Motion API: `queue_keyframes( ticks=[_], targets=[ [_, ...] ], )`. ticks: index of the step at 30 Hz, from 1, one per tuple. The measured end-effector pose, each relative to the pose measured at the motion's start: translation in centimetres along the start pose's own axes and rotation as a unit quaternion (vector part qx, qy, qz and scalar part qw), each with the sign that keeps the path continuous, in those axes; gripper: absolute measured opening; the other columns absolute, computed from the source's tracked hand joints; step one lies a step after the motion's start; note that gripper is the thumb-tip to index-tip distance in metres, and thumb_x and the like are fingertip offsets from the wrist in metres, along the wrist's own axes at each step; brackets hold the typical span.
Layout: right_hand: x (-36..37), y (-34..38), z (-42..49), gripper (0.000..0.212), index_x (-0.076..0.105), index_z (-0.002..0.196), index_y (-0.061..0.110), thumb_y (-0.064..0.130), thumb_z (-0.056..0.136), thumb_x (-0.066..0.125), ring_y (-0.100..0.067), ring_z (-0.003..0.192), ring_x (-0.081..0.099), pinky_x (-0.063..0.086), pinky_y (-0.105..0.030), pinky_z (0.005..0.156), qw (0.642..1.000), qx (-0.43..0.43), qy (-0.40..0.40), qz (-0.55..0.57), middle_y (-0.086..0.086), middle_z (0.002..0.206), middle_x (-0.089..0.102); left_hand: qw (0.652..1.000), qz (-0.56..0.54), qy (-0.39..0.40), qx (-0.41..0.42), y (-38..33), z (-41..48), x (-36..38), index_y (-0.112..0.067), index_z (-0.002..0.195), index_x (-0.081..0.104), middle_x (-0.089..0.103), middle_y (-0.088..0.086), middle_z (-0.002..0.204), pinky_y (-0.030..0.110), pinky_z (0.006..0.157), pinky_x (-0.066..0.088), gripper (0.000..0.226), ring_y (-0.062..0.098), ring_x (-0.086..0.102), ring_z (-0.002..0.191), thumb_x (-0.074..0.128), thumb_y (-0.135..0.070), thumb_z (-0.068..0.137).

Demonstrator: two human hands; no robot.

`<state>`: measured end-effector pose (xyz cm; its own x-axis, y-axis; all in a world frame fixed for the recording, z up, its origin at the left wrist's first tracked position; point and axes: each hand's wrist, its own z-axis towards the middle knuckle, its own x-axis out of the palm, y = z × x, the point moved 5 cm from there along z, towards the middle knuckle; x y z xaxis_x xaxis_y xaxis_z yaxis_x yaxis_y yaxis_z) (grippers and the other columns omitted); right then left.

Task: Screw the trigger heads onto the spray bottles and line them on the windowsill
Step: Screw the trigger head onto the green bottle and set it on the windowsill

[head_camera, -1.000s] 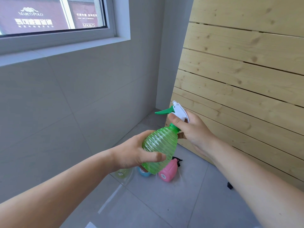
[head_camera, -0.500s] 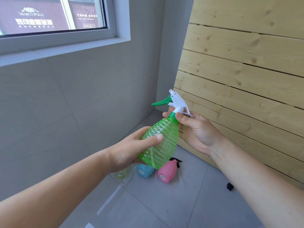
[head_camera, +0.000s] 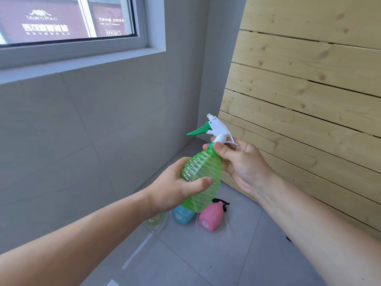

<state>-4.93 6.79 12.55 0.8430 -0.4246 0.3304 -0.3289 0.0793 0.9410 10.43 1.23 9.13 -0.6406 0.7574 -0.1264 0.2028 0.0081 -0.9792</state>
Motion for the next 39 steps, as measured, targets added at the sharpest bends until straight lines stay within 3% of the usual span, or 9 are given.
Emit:
queue_keyframes(
  ticks=[5,13,17,21,25,28,31,36,39],
  targets=[
    [0.2,-0.4,0.3,0.011,0.067,0.101,0.002,0.000,0.090,0.064,-0.019,0.087,0.073,0.060,-0.032,0.076,1.000,-0.001,-0.013,-0.012,-0.017,0.095,0.073,0.999,0.039,-0.021,0.011,-0.1,0.0,-0.2,-0.031,0.110,0.061,0.078,-0.005,0.098,0.027,0.073,0.064,0.039,0.004,0.075,0.081,0.087,-0.030,0.081],
    [0.0,-0.8,0.4,0.012,0.066,0.101,0.003,0.011,0.092,0.063,-0.025,0.098,0.071,0.059,-0.033,0.078,1.000,-0.001,0.004,0.016,-0.020,0.107,0.073,0.999,0.025,-0.024,0.025,0.1,-0.1,-0.4,-0.028,0.120,0.061,0.077,-0.006,0.102,0.024,0.073,0.062,0.044,0.005,0.075,0.087,0.084,-0.034,0.083],
    [-0.8,-1.6,0.1,0.029,0.064,0.119,0.011,0.029,0.098,0.056,-0.026,0.105,0.072,0.056,-0.042,0.090,0.997,0.017,0.005,-0.075,-0.011,0.117,0.074,0.997,-0.041,-0.065,0.032,-0.4,0.3,-1.4,-0.022,0.129,0.057,0.076,-0.003,0.106,0.017,0.066,0.058,0.040,0.001,0.075,0.085,0.070,-0.031,0.092],
    [0.6,-1.7,-0.4,0.028,0.062,0.125,0.028,0.023,0.098,0.056,-0.014,0.105,0.072,0.056,-0.039,0.091,0.981,-0.016,0.038,-0.188,0.002,0.116,0.075,0.991,-0.068,-0.101,0.053,-1.2,1.3,-3.2,-0.026,0.132,0.054,0.075,-0.002,0.113,0.011,0.064,0.055,0.030,-0.005,0.073,0.085,0.058,-0.029,0.103],
    [3.9,-1.0,0.8,0.041,0.056,0.129,0.039,0.011,0.098,0.057,-0.011,0.101,0.072,0.055,-0.028,0.081,0.964,-0.073,0.088,-0.240,0.015,0.116,0.073,0.990,-0.085,-0.095,0.068,-2.3,2.5,-5.3,-0.039,0.135,0.053,0.073,-0.008,0.126,0.008,0.075,0.053,0.029,-0.004,0.069,0.106,0.045,-0.028,0.109],
    [5.7,-0.3,3.6,0.050,0.053,0.134,0.044,0.012,0.096,0.058,-0.012,0.102,0.071,0.056,-0.034,0.090,0.954,-0.102,0.086,-0.270,0.016,0.122,0.071,0.986,-0.107,-0.098,0.086,-3.9,3.6,-7.7,-0.040,0.140,0.053,0.073,-0.011,0.130,0.027,0.102,0.052,0.035,0.005,0.066,0.123,0.047,-0.032,0.106],
    [8.5,1.4,7.9,0.053,0.051,0.137,0.050,0.027,0.089,0.059,-0.017,0.109,0.071,0.051,-0.046,0.101,0.949,-0.129,0.091,-0.272,0.004,0.134,0.063,0.978,-0.085,-0.141,0.129,-6.7,5.4,-11.5,-0.036,0.140,0.056,0.070,-0.006,0.135,0.034,0.108,0.052,0.034,0.010,0.065,0.127,0.049,-0.025,0.108],
    [14.5,6.4,17.8,0.053,0.049,0.141,0.043,0.038,0.090,0.059,-0.018,0.101,0.074,0.055,-0.047,0.097,0.945,-0.184,0.075,-0.258,-0.010,0.130,0.058,0.956,-0.046,-0.220,0.187,-13.5,9.9,-19.3,-0.028,0.127,0.063,0.080,-0.003,0.098,0.017,0.076,0.059,0.027,0.003,0.077,0.090,0.060,-0.018,0.103],
    [17.4,9.4,23.0,0.044,0.057,0.128,0.046,0.039,0.084,0.060,-0.023,0.099,0.073,0.056,-0.049,0.094,0.943,-0.203,0.050,-0.259,-0.009,0.114,0.067,0.949,0.003,-0.253,0.189,-17.0,13.2,-23.5,-0.026,0.135,0.059,0.076,-0.005,0.098,0.006,0.059,0.051,0.035,-0.005,0.073,0.072,0.064,-0.024,0.101]
  ],
)
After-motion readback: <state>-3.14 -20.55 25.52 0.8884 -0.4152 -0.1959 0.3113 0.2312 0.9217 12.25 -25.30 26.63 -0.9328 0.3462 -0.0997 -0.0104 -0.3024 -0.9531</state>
